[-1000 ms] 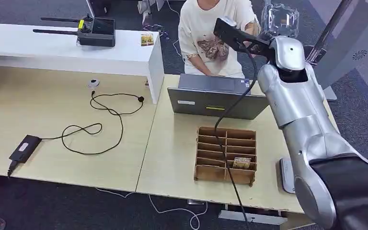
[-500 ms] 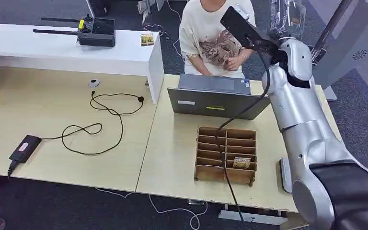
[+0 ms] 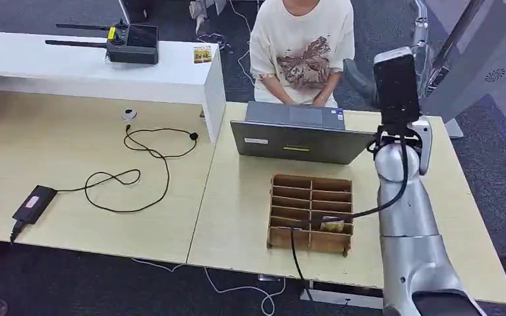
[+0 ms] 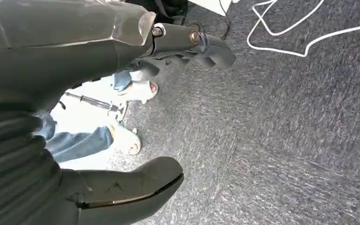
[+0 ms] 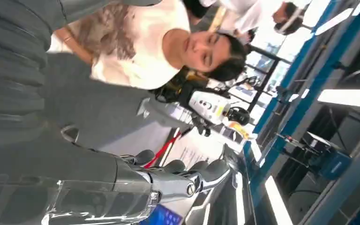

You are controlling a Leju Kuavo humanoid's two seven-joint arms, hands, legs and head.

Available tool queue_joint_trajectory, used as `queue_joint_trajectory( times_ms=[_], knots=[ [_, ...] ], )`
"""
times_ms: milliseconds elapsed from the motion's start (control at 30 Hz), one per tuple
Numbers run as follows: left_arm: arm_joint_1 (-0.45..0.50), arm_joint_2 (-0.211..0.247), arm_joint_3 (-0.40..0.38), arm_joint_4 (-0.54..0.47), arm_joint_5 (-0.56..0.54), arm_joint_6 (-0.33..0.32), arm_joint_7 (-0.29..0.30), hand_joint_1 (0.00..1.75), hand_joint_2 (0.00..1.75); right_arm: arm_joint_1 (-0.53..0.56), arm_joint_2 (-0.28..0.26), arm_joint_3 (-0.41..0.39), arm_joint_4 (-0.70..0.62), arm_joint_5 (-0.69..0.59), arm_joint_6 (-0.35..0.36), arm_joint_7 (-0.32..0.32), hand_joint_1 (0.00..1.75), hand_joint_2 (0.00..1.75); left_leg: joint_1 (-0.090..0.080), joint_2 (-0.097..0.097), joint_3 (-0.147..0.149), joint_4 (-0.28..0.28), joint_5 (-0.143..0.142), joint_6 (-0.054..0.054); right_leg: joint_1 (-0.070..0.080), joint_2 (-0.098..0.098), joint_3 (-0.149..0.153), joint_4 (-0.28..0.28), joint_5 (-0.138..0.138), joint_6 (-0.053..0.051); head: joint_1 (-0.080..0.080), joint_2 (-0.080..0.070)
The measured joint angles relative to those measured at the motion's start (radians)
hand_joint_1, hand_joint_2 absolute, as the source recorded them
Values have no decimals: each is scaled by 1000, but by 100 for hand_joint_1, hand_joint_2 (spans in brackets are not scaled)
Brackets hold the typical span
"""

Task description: Pass the card to the sensor for recognition and then transmit it.

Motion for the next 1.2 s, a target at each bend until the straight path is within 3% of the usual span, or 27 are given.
queue_joint_trajectory(
  times_ms=[200, 367, 633, 800, 900, 967, 1067, 1200],
  knots=[
    [0, 0, 1, 0, 0, -5, 9, 0, 175, 207, -18, 0, -313, -145, 82, -19, 0, 175, 0, 0, 0, 0, 0, 1, 0, 0, 0, 0, 0, 0, 0, 0],
    [0, 0, 1, 0, 0, -3, 17, 0, 175, 358, -40, -2, -486, -188, 108, -35, 0, 175, 0, 0, 0, 0, 0, 1, 0, 0, 0, 0, 0, 0, 0, 0],
    [0, -1, 2, 0, 0, -3, 25, 0, 175, 588, -66, -22, -632, -33, 17, -30, 0, 175, 0, 0, -1, 0, -1, 1, 0, 0, 0, 0, -1, 1, 0, 0],
    [0, -1, 4, 0, 0, -3, 31, 0, 175, 763, -63, -35, -690, 42, -43, 16, 0, 175, 0, 0, -1, 0, -2, 1, 0, -1, -1, 0, -1, 1, 0, 0],
    [0, -1, 6, 0, -1, -2, 36, 0, 175, 842, -58, -39, -706, 138, -87, 70, 0, 175, 0, 0, -1, 0, -2, 1, 0, -1, -1, -1, -2, 1, 0, 0],
    [0, -1, 6, 0, -2, -2, 37, 0, 175, 883, -56, -40, -711, 269, -102, 150, 0, 175, 0, 0, -2, -1, -2, 1, 0, 0, -1, -1, -2, 1, 0, 0],
    [0, 0, 6, 0, -3, -3, 38, 0, 175, 938, -56, -36, -717, 514, -37, 338, 0, 175, 0, 0, -2, -1, -2, 1, 0, -1, -1, -1, -2, 1, 0, 0],
    [0, 0, 6, 0, -3, -3, 37, 0, 175, 978, -61, -21, -717, 564, -8, 426, 0, 175, 0, 0, -2, -1, -2, 1, 0, 0, -1, 0, -2, 1, 0, 0]
  ],
)
